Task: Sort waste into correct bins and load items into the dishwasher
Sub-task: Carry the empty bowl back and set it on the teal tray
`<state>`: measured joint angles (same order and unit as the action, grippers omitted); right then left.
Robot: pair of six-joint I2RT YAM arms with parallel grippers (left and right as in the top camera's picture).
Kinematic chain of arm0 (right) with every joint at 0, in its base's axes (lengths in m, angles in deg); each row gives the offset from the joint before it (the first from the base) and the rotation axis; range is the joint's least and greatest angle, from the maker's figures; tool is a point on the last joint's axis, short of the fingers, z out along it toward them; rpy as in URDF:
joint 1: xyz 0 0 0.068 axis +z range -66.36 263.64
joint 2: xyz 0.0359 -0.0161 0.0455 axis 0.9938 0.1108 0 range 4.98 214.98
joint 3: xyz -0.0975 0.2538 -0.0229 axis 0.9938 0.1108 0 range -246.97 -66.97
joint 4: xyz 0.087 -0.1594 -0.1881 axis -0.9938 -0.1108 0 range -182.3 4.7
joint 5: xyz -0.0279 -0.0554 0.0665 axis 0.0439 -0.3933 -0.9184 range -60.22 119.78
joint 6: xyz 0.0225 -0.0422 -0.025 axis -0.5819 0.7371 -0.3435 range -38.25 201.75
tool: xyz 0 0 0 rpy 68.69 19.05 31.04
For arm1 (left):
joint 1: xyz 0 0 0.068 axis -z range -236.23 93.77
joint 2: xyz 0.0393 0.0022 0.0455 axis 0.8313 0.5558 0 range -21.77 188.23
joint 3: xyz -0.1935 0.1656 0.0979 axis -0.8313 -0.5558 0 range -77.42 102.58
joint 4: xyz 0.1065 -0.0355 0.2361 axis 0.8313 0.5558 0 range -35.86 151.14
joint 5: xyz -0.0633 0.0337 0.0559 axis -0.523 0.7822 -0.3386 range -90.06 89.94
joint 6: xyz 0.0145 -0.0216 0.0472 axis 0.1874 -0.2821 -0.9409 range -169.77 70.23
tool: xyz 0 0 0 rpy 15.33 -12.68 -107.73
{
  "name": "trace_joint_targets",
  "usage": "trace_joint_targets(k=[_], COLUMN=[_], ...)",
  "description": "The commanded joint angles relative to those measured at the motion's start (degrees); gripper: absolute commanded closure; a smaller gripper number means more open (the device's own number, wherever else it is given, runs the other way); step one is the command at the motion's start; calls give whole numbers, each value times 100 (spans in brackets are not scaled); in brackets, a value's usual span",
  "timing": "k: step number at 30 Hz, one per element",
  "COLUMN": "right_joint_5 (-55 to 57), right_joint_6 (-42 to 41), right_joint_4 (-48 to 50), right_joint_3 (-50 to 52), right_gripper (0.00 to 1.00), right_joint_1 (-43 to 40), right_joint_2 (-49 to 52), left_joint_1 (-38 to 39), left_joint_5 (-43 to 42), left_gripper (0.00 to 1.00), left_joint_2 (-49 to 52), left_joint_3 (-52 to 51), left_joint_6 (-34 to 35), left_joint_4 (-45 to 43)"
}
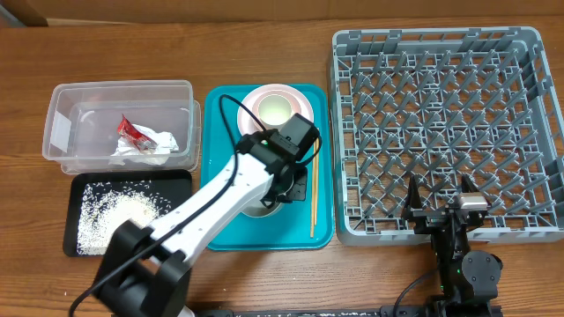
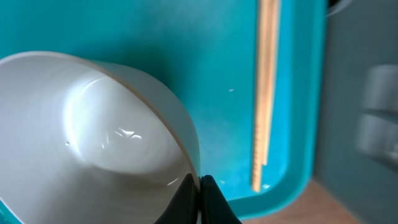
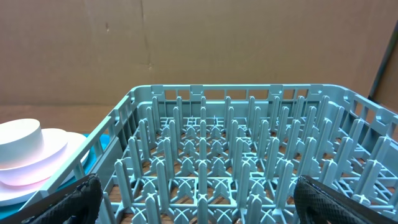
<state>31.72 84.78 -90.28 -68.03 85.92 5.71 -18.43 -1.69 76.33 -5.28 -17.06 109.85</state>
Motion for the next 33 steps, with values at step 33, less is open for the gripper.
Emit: trace_joint_targets(k=[33], right_joint_5=[-1073], right_joint_6=[-22], right_joint_4=[-284], right_joint_3=[-363], right_gripper=[0], right_joint_1=[-11], right_joint_2=[-55], left_joint_1=[0], left_joint_5=[979], left_gripper=[72], left_joint_2=[573], left_joint_3=[76], left_joint_6=[247], left_joint_4=[-184])
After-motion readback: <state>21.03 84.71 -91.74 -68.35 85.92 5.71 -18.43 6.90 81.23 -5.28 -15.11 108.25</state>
